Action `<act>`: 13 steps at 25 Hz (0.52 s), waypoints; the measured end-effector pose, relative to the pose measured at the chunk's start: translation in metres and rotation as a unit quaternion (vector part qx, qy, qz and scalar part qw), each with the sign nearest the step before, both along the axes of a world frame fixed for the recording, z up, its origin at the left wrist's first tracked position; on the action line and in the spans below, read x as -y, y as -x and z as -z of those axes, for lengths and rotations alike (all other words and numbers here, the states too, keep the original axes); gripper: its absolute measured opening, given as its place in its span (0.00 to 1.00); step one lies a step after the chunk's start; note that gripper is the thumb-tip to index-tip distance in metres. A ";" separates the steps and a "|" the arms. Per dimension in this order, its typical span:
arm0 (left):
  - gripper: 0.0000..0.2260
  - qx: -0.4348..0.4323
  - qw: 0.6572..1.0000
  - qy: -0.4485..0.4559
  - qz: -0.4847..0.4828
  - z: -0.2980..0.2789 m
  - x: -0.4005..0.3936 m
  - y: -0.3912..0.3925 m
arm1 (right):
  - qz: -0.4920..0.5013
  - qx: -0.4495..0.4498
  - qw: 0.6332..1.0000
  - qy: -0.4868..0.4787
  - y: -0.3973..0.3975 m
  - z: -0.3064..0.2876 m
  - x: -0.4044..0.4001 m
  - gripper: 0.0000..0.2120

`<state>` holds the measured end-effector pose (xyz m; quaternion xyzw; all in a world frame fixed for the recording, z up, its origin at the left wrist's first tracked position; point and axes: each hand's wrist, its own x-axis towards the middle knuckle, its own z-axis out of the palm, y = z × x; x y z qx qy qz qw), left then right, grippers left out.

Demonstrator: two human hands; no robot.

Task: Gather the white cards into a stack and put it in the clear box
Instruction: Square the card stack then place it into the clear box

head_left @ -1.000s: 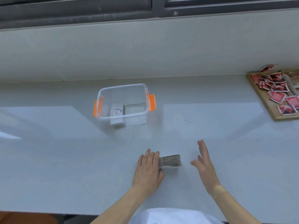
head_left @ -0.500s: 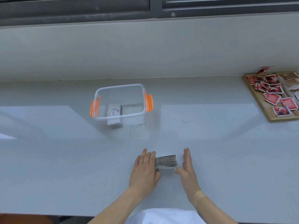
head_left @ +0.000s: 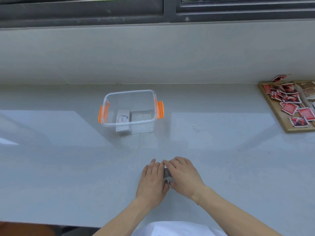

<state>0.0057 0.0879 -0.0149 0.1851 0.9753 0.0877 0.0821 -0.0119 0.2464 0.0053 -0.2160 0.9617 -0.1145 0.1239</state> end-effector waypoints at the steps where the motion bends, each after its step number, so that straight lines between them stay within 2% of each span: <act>1: 0.23 0.005 1.000 -0.002 0.003 0.000 0.000 0.001 | -0.008 -0.002 0.999 -0.031 0.005 -0.003 0.004 0.24; 4: 0.20 0.029 0.999 -0.026 0.009 -0.002 0.005 0.004 | -0.005 0.022 0.997 -0.069 0.011 -0.008 0.010 0.12; 6: 0.19 0.101 0.986 -0.126 -0.048 -0.008 0.011 0.010 | -0.006 0.027 0.998 -0.059 0.012 -0.006 0.006 0.12; 7: 0.18 0.148 0.966 -0.191 -0.096 -0.012 0.015 0.012 | 0.003 0.030 0.999 -0.039 0.013 -0.006 0.003 0.13; 9: 0.17 0.198 0.908 -0.324 -0.176 -0.023 0.022 0.019 | 0.056 0.052 0.996 0.047 0.013 -0.008 -0.004 0.14; 11: 0.17 0.202 0.857 -0.425 -0.208 -0.038 0.027 0.027 | 0.148 0.120 0.961 0.199 0.007 -0.011 -0.008 0.16; 12: 0.18 0.200 0.848 -0.450 -0.196 -0.047 0.026 0.030 | 0.185 0.146 0.934 0.267 0.002 -0.012 -0.009 0.17; 13: 0.18 0.187 0.855 -0.456 -0.162 -0.055 0.024 0.033 | 0.205 0.154 0.913 0.317 -0.002 -0.013 -0.007 0.17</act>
